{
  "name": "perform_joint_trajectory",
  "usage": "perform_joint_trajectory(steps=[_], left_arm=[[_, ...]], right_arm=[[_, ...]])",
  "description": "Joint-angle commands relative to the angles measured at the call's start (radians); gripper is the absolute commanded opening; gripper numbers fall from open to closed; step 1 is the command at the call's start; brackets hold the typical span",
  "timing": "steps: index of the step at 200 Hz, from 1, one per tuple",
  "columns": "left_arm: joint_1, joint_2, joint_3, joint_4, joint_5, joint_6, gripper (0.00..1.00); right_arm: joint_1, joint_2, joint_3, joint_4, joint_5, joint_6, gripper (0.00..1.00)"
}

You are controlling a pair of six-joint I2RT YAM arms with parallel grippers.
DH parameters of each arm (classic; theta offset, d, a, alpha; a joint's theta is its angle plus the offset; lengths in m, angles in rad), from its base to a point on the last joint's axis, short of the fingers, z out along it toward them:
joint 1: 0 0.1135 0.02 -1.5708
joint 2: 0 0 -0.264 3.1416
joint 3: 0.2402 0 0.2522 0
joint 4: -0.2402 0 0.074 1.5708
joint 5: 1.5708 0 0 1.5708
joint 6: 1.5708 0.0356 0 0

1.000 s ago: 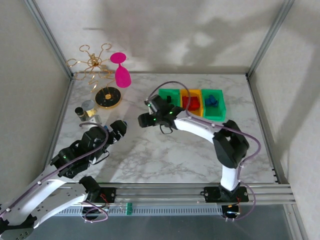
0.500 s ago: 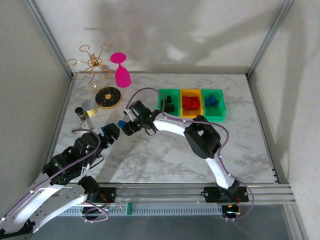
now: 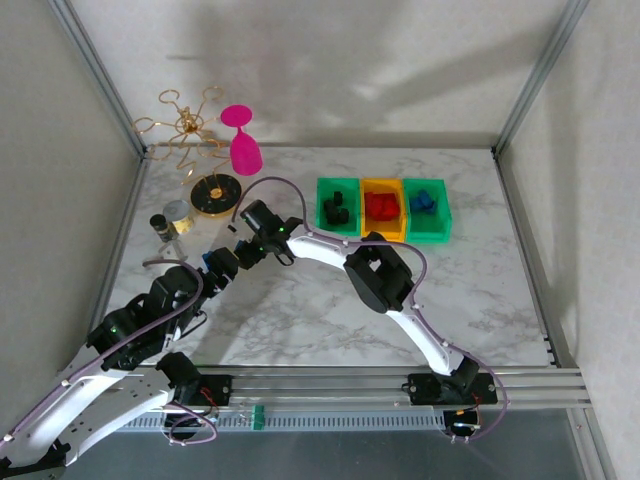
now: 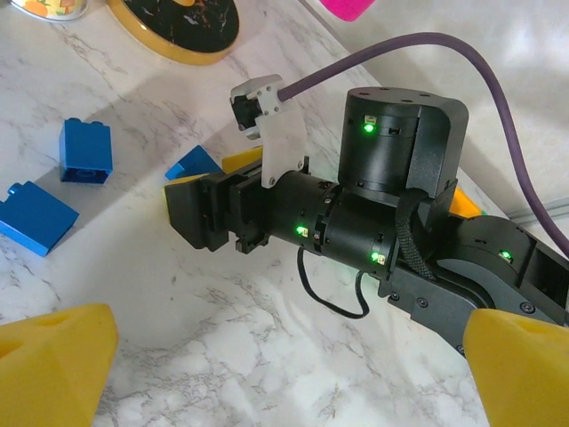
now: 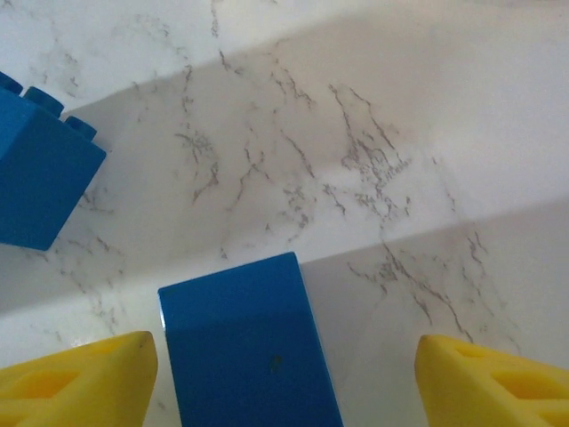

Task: Sort the legos into containers by color
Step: Pick up the lego from the middle-left of the table.

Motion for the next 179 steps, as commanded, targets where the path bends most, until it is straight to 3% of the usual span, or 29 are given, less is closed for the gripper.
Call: perform_joint_trajectory(steps=[1,76,98,144,179], left_arm=[[0.011,0.001,-0.010,-0.083,-0.064,-0.123,1.00],[0.010,-0.009,-0.005,-0.084,-0.064,-0.115,1.00],[0.010,-0.003,0.006,-0.076,-0.057,-0.107,1.00],[0.011,0.028,0.026,-0.022,-0.019,-0.067,1.00],[0.010,0.079,0.043,0.054,0.039,-0.016,1.00]], right_arm=[[0.012,0.030,0.056,-0.022,0.005,-0.028,0.70],[0.015,-0.015,0.042,-0.012,0.014,0.002,0.35],[0.015,-0.068,0.001,0.005,0.004,0.024,0.29],[-0.011,-0.235,-0.158,0.069,0.009,0.116,0.23],[-0.060,-0.424,-0.373,0.136,0.007,0.223,0.22]])
